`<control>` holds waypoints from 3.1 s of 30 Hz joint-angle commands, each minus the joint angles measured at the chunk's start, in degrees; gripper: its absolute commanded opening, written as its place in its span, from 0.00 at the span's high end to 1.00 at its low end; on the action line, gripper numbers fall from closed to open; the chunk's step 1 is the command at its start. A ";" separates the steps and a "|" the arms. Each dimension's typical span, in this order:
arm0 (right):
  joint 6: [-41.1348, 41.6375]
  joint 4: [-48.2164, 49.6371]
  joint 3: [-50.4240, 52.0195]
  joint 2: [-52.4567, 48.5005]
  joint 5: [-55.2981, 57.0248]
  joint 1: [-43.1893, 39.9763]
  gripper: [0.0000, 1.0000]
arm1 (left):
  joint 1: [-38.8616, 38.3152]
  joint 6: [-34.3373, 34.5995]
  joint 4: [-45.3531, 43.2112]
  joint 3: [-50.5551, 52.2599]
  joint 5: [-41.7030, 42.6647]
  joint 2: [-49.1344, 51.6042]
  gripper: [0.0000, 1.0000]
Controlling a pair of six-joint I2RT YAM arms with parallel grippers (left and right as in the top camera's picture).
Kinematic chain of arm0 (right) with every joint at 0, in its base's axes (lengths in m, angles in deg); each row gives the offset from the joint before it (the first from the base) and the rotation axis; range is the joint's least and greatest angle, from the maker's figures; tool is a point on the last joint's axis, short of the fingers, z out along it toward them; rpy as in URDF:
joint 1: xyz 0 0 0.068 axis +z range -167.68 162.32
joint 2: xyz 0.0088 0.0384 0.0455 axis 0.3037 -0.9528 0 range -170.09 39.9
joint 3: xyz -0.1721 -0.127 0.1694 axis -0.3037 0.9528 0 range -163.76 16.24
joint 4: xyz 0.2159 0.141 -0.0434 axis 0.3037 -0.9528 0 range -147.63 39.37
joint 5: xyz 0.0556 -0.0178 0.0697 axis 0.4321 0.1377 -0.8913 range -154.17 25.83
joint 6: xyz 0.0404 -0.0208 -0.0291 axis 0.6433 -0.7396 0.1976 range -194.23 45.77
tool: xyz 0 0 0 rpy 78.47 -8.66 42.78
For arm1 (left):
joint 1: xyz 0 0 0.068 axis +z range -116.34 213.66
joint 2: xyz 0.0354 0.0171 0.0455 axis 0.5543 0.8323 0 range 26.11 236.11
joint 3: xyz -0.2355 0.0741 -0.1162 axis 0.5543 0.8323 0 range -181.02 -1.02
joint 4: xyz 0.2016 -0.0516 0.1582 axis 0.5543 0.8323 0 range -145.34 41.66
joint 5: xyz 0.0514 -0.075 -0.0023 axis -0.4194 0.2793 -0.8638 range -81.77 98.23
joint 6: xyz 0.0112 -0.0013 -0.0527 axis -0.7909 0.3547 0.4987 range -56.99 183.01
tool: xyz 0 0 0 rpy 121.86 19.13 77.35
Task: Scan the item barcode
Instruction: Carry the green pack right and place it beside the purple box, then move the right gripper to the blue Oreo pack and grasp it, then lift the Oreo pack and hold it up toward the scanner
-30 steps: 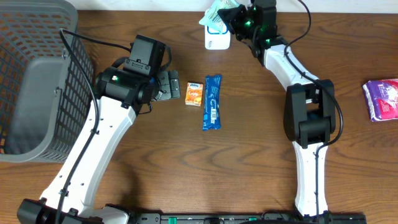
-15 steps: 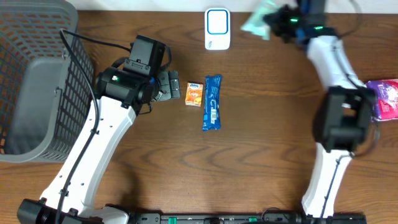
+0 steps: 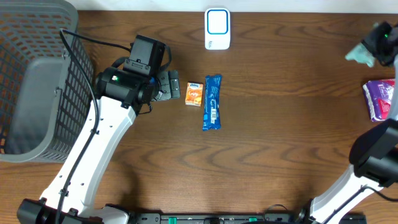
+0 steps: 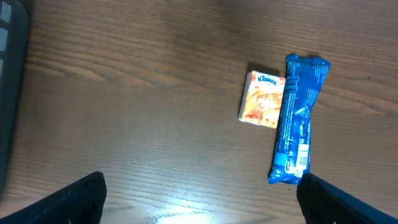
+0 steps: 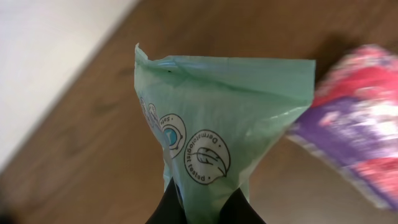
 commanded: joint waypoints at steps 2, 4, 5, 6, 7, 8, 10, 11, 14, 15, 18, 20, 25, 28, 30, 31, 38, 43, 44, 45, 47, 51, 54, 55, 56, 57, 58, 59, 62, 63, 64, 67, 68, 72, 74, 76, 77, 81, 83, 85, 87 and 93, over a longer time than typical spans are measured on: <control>-3.93 2.01 0.39 -3.06 3.02 -2.43 0.99 | 0.13 -0.55 0.15 -0.22 -0.35 0.35 0.02; -4.15 3.80 0.39 -4.98 3.30 -3.15 0.99 | 0.13 -0.55 0.15 -0.22 -0.35 0.35 0.02; -4.13 4.37 0.42 -5.75 3.72 -3.34 0.99 | 0.13 -0.55 0.15 -0.22 -0.33 0.35 0.02; -4.11 4.81 0.39 -6.29 4.37 -3.43 0.98 | 0.13 -0.55 0.15 -0.22 -0.35 0.35 0.02; -4.13 5.55 0.42 -7.39 5.84 -3.63 0.92 | 0.13 -0.55 0.15 -0.22 -0.35 0.35 0.02; -4.13 5.84 0.39 -7.91 6.82 -3.67 0.90 | 0.13 -0.55 0.15 -0.22 -0.35 0.35 0.02; -4.11 6.47 0.39 -9.55 10.47 -3.98 0.86 | 0.13 -0.55 0.15 -0.22 -0.35 0.35 0.02; -4.11 6.62 0.39 -9.99 11.13 -4.20 0.86 | 0.13 -0.55 0.15 -0.22 -0.35 0.35 0.02; -4.13 6.82 0.42 -11.17 12.07 -5.03 0.66 | 0.13 -0.55 0.15 -0.22 -0.35 0.35 0.02; -4.13 6.54 0.39 -11.30 12.00 -5.49 0.44 | 0.13 -0.55 0.15 -0.22 -0.33 0.35 0.02; -4.13 5.18 0.37 -11.13 10.99 -5.90 0.37 | 0.13 -0.55 0.15 -0.22 -0.35 0.35 0.02; -4.66 4.55 0.35 -10.75 6.88 -5.90 0.36 | 0.13 -0.55 0.15 -0.22 -0.35 0.35 0.02; -10.12 3.30 0.31 -9.29 -23.74 -5.68 0.38 | 0.13 -0.55 0.15 -0.22 -0.35 0.35 0.02; -12.72 -0.55 0.52 -9.35 -38.51 -4.31 0.43 | 0.13 -0.55 0.15 -0.22 -0.35 0.35 0.02; -14.71 -6.64 0.74 -9.35 -40.81 -1.97 0.35 | 0.13 -0.55 0.15 -0.22 -0.35 0.35 0.02; -15.72 -8.74 0.76 -9.35 -40.50 -1.07 0.26 | 0.13 -0.55 0.15 -0.22 -0.35 0.35 0.02; -23.63 -14.21 8.17 -9.35 -40.09 12.70 0.01 | 0.13 -0.55 0.15 -0.22 -0.35 0.35 0.02; -23.32 -7.17 15.28 -9.35 -40.09 23.69 0.01 | 0.13 -0.55 0.15 -0.22 -0.35 0.35 0.02; -22.10 -5.03 16.35 -9.35 -40.04 25.62 0.01 | 0.13 -0.55 0.15 -0.22 -0.35 0.35 0.02; -20.22 -2.69 17.38 -9.35 -40.06 27.80 0.01 | 0.13 -0.55 0.15 -0.22 -0.35 0.35 0.02; -16.57 1.14 18.71 -9.35 -40.02 30.64 0.01 | 0.13 -0.55 0.15 -0.22 -0.33 0.35 0.02; -7.48 7.19 20.92 -9.35 -33.83 35.60 0.11 | 0.13 -0.55 0.15 -0.22 -0.35 0.35 0.02; -2.99 8.92 22.47 -9.35 -28.79 38.69 0.22 | 0.13 -0.55 0.15 -0.22 -0.33 0.35 0.02; -2.99 9.55 23.10 -9.35 -28.20 39.56 0.25 | 0.13 -0.55 0.15 -0.22 -0.35 0.35 0.02; -2.99 10.49 23.93 -9.35 -28.02 40.35 0.29 | 0.13 -0.55 0.15 -0.22 -0.35 0.35 0.02; -2.67 11.85 24.94 -9.35 -28.30 41.05 0.33 | 0.13 -0.55 0.15 -0.22 -0.35 0.35 0.02; -2.12 12.85 25.66 -9.35 -28.33 41.44 0.34 | 0.13 -0.55 0.15 -0.22 -0.35 0.35 0.02; -1.46 14.71 27.04 -9.35 -28.33 42.23 0.34 | 0.13 -0.55 0.15 -0.22 -0.35 0.35 0.02; -1.46 18.01 29.83 -9.35 -28.33 43.78 0.35 | 0.13 -0.55 0.15 -0.22 -0.35 0.35 0.02; -1.44 18.56 30.34 -9.35 -28.33 44.04 0.35 | 0.13 -0.55 0.15 -0.22 -0.35 0.35 0.02; -1.14 19.17 30.82 -9.35 -28.48 44.33 0.39 | 0.13 -0.55 0.15 -0.22 -0.35 0.35 0.02; -0.44 20.00 31.47 -9.35 -28.41 44.74 0.75 | 0.13 -0.55 0.15 -0.22 -0.35 0.35 0.02; -0.46 20.04 31.45 -9.35 -28.15 44.72 0.95 | 0.13 -0.55 0.15 -0.22 -0.35 0.35 0.02; -1.81 16.74 29.29 -9.05 -22.60 44.46 0.99 | 0.13 -0.55 0.15 -0.22 -0.35 0.35 0.02; -3.87 11.67 26.47 -8.50 -17.27 44.41 0.99 | 0.13 -0.55 0.15 -0.22 -0.33 0.35 0.02; -5.73 5.38 22.77 -7.65 -10.29 44.41 0.99 | 0.13 -0.55 0.15 -0.22 -0.35 0.35 0.02; -6.12 0.87 19.93 -6.91 -4.70 44.48 0.99 | 0.13 -0.55 0.15 -0.22 -0.35 0.35 0.02; -6.05 -11.39 10.34 -5.09 16.61 45.81 0.99 | 0.13 -0.55 0.15 -0.22 -0.35 0.35 0.02; -6.01 -15.45 6.62 -5.01 29.16 47.06 0.99 | 0.13 -0.55 0.15 -0.22 -0.35 0.35 0.02; -5.99 -16.06 5.97 -5.01 38.07 48.11 0.99 | 0.13 -0.55 0.15 -0.22 -0.35 0.35 0.02; -5.99 -15.23 6.99 -5.16 43.56 48.76 0.99 | 0.13 -0.55 0.15 -0.22 -0.35 0.35 0.02; -4.35 -4.87 18.38 -5.57 45.48 49.07 0.99 | 0.13 -0.55 0.15 -0.22 -0.35 0.35 0.02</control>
